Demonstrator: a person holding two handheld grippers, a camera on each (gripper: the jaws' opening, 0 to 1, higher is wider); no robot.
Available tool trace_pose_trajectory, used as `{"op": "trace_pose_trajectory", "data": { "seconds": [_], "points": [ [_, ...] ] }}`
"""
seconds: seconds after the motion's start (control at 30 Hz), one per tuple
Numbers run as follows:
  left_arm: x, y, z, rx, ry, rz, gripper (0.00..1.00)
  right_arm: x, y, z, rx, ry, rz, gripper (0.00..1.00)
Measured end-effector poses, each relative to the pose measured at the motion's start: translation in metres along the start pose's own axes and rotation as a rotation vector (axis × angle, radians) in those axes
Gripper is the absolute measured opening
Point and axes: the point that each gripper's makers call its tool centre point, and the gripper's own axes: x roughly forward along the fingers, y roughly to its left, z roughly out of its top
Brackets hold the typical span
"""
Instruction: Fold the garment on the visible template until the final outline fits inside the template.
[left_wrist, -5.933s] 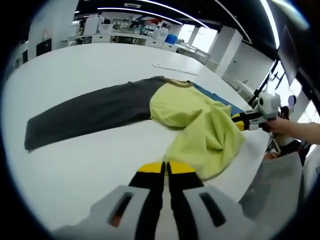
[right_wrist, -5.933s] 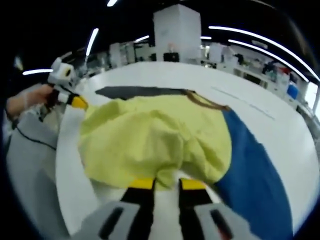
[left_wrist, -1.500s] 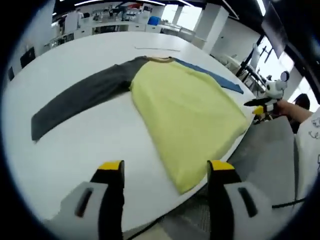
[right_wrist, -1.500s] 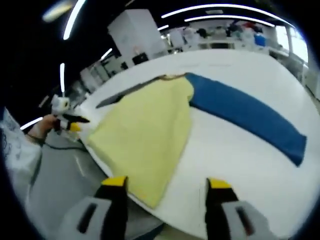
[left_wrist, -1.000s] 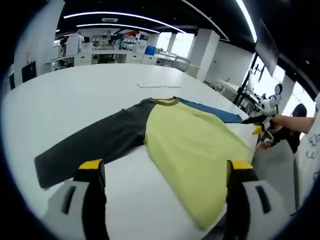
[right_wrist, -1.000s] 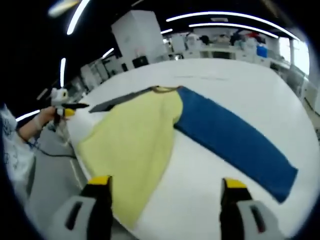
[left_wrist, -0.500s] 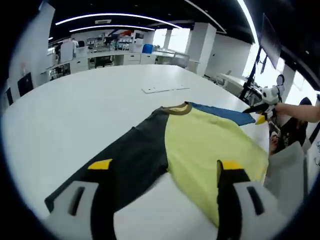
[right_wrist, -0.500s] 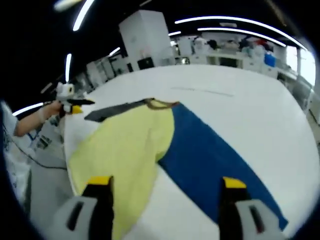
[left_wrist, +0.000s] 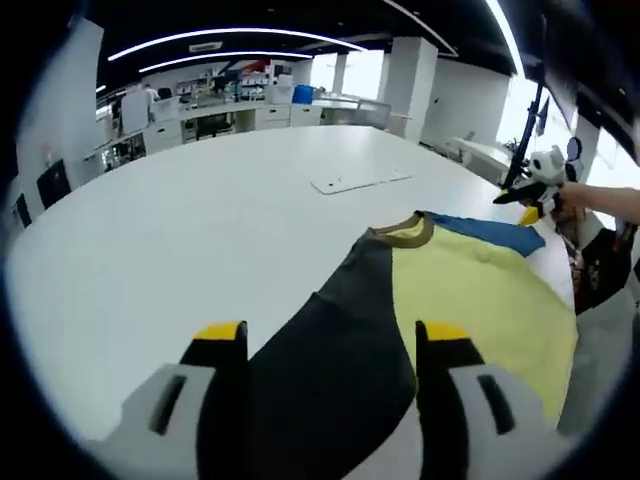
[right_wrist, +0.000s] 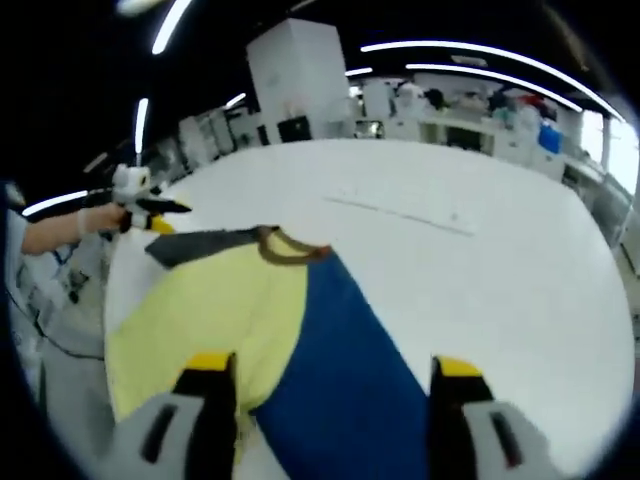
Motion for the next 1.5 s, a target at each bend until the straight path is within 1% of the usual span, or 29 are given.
{"op": "trace_pose_trajectory", "data": {
  "seconds": [0.03, 0.1, 0.13, 0.17, 0.23, 0.27, 0.3, 0.33, 0.37, 0.4, 0.43, 0.47, 0.53, 0.6, 0.63, 0.7, 0.8, 0.83, 0.93, 1.0, 1.1, 1.13, 1.17, 1.23, 1.3, 1.33, 1.37, 1.43, 1.5],
  "points": [
    [0.000, -0.003, 0.000, 0.003, 0.008, 0.003, 0.61, 0.003, -0.002, 0.001, -0.013, 0.009, -0.002, 0.74],
    [0.009, 0.003, 0.001, 0.017, 0.027, -0.002, 0.58, 0.011, -0.006, 0.005, -0.051, 0.031, -0.021, 0.71],
    [0.010, 0.003, 0.001, 0.019, 0.027, -0.002, 0.57, 0.015, -0.006, 0.006, -0.051, 0.033, -0.019, 0.69],
    [0.018, 0.013, 0.003, 0.023, 0.034, 0.006, 0.56, 0.018, -0.008, 0.008, -0.050, 0.035, -0.019, 0.68],
    [0.024, 0.016, 0.002, 0.029, 0.045, 0.009, 0.52, 0.022, -0.002, 0.010, -0.048, 0.035, -0.018, 0.64],
    [0.028, 0.019, 0.001, 0.027, 0.056, 0.019, 0.50, 0.031, -0.011, 0.012, -0.050, 0.035, -0.022, 0.62],
    [0.027, 0.013, 0.001, 0.027, 0.054, 0.021, 0.47, 0.035, -0.012, 0.013, -0.055, 0.036, -0.024, 0.59],
    [0.030, 0.012, 0.000, 0.025, 0.055, 0.023, 0.46, 0.037, -0.006, 0.012, -0.066, 0.042, -0.026, 0.55],
    [0.034, 0.016, -0.002, 0.020, 0.066, 0.023, 0.45, 0.040, -0.005, 0.012, -0.075, 0.050, -0.027, 0.52],
    [0.037, 0.016, -0.004, 0.020, 0.070, 0.022, 0.45, 0.047, -0.013, 0.011, -0.099, 0.071, -0.034, 0.49],
    [0.037, 0.015, -0.006, 0.020, 0.075, 0.025, 0.45, 0.050, -0.014, 0.010, -0.113, 0.080, -0.035, 0.46],
    [0.038, 0.014, -0.007, 0.030, 0.076, 0.028, 0.44, 0.054, -0.015, 0.008, -0.149, 0.104, -0.041, 0.44],
    [0.040, 0.016, -0.011, 0.048, 0.095, 0.035, 0.40, 0.059, -0.018, 0.004, -0.160, 0.136, -0.060, 0.38],
    [0.042, 0.020, -0.013, 0.057, 0.103, 0.039, 0.38, 0.064, -0.021, 0.004, -0.154, 0.144, -0.065, 0.31],
    [0.042, 0.021, -0.015, 0.055, 0.109, 0.043, 0.37, 0.066, -0.023, 0.003, -0.152, 0.153, -0.071, 0.26],
    [0.043, 0.025, -0.019, 0.056, 0.122, 0.055, 0.34, 0.069, -0.028, -0.001, -0.145, 0.179, -0.073, 0.20],
    [0.043, 0.027, -0.022, 0.071, 0.134, 0.068, 0.30, 0.072, -0.028, -0.006, -0.134, 0.198, -0.070, 0.18],
    [0.044, 0.029, -0.025, 0.071, 0.142, 0.069, 0.30, 0.072, -0.029, -0.002, -0.145, 0.181, -0.069, 0.16],
    [0.047, 0.032, -0.026, 0.070, 0.149, 0.070, 0.26, 0.070, -0.031, -0.005, -0.134, 0.195, -0.069, 0.13],
    [0.046, 0.030, -0.027, 0.083, 0.155, 0.074, 0.24, 0.067, -0.026, -0.006, -0.142, 0.202, -0.066, 0.10],
    [0.046, 0.026, -0.035, 0.122, 0.184, 0.073, 0.23, 0.066, -0.024, -0.007, -0.152, 0.208, -0.056, 0.06],
    [0.046, 0.025, -0.031, 0.113, 0.158, 0.074, 0.22, 0.066, -0.023, -0.008, -0.154, 0.209, -0.054, 0.05],
    [0.044, 0.028, -0.031, 0.115, 0.173, 0.080, 0.21, 0.065, -0.022, -0.008, -0.155, 0.209, -0.053, 0.04],
    [0.044, 0.027, -0.029, 0.124, 0.166, 0.080, 0.18, 0.067, -0.024, -0.007, -0.156, 0.210, -0.052, 0.03],
    [0.043, 0.031, -0.028, 0.204, 0.168, 0.104, 0.07, 0.069, -0.026, -0.006, -0.160, 0.210, -0.049, 0.00],
    [0.043, 0.029, -0.031, 0.232, 0.184, 0.094, 0.00, 0.069, -0.025, -0.006, -0.161, 0.211, -0.047, 0.00],
    [0.045, 0.029, -0.033, 0.235, 0.190, 0.087, 0.00, 0.069, -0.025, -0.006, -0.160, 0.211, -0.044, 0.00],
    [0.048, 0.027, -0.028, 0.223, 0.174, 0.095, 0.00, 0.069, -0.023, -0.007, -0.168, 0.210, -0.043, 0.00],
    [0.048, 0.027, -0.029, 0.206, 0.175, 0.091, 0.00, 0.067, -0.020, -0.007, -0.171, 0.212, -0.039, 0.00]
  ]
}}
